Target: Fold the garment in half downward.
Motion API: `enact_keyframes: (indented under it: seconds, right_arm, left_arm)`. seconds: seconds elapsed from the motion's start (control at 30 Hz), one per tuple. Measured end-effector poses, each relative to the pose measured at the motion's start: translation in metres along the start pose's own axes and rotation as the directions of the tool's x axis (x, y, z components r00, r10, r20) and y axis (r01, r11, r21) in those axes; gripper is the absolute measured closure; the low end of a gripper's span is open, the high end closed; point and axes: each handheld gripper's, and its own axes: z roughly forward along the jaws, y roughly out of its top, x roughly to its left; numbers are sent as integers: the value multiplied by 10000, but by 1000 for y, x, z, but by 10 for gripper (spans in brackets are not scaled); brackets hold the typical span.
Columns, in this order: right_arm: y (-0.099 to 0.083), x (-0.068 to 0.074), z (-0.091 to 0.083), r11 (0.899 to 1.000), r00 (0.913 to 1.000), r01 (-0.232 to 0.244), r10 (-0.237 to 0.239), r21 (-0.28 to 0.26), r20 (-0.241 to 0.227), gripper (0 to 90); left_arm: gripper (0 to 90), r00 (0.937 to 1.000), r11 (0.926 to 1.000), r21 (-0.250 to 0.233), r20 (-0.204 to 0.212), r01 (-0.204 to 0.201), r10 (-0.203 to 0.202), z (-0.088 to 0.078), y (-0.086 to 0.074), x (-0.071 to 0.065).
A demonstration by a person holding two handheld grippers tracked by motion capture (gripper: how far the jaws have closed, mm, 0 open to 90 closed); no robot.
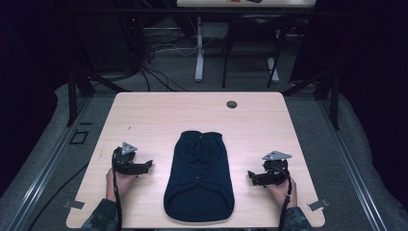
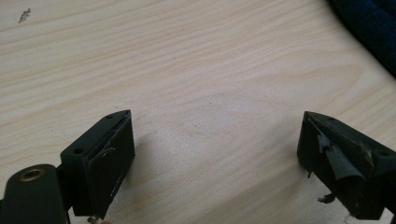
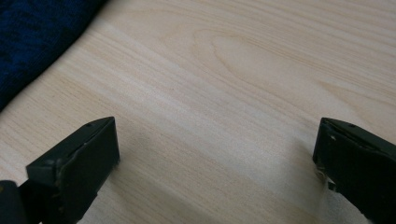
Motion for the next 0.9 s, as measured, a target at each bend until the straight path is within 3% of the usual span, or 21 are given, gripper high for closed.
enact_keyframes:
  seconds: [0.53,0.73,0.9]
  right_arm:
    - [0,1,1,9999,9999,-74,74,-70,90,0]
    - [2,1,1,10000,9999,-66,65,74,132,0]
    - [6,2,2,9996,9999,-129,131,257,-74,0]
  left_arm:
    - [110,10000,10000,15,-48,13,-13,0,0,-1]
    - [25,9995,9998,158,-289,99,-95,2,1,-2]
    - [10,9993,9994,317,-348,-146,157,2,5,-8]
